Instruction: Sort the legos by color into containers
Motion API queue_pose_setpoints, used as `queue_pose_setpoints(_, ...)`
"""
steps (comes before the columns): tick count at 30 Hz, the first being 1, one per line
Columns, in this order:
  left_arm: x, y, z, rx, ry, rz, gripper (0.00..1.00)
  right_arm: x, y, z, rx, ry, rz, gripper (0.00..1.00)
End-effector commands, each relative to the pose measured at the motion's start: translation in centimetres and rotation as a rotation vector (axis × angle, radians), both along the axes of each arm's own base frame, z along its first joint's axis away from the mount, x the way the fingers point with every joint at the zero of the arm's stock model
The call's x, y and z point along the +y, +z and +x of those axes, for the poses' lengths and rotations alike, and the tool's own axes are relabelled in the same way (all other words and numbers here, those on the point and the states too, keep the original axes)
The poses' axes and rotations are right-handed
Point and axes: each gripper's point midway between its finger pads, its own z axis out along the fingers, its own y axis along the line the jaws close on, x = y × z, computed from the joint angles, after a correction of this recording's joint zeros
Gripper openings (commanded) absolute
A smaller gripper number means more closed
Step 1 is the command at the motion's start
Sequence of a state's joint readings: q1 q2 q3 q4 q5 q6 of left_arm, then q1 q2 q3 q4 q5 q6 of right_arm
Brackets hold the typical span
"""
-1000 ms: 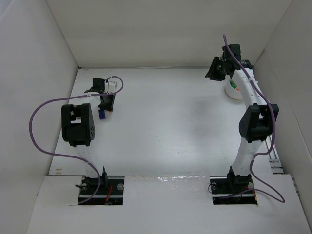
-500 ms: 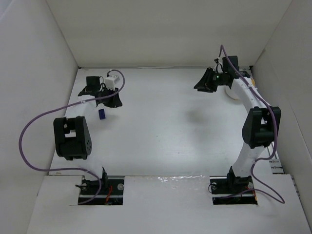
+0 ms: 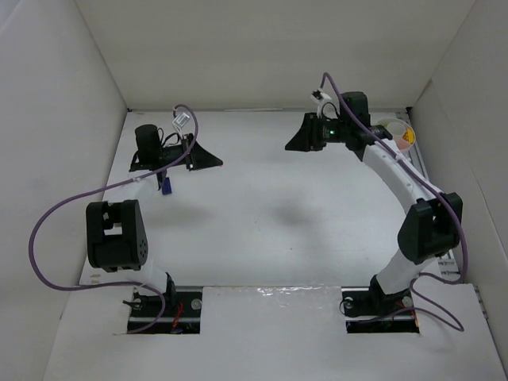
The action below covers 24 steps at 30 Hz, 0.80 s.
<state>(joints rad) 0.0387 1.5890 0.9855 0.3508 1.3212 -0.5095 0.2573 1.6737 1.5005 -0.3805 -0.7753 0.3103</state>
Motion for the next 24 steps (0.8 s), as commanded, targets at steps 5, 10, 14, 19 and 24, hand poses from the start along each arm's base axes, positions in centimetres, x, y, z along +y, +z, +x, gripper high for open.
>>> queue_pose_setpoints(5, -1.5, 6.2, -2.7, -0.047, -0.157, -0.097, 0.02, 2.5, 3.2, -2.4, -0.308, 0.151, -0.017, 0.39)
queue_pose_setpoints(10, -1.8, 7.3, -3.6, -0.058, -0.168, -0.1, 0.02, 5.0, 2.5, -4.0, -0.319, 0.238, 0.015, 0.39)
queue_pose_setpoints(14, -2.1, 7.8, -4.3, -0.053, -0.162, -0.103, 0.01, 8.1, 3.4, -4.6, -0.36, 0.31, 0.031, 0.39)
queue_pose_setpoints(19, -2.1, 7.8, -4.4, -0.032, -0.151, -0.108, 0.0, 10.5, 4.6, -5.6, -0.429, 0.379, 0.038, 0.39)
queue_pose_setpoints(24, -2.1, 7.8, -4.4, -0.032, -0.151, -0.108, 0.0, 12.5, 4.3, -7.2, -0.503, 0.464, 0.021, 0.42)
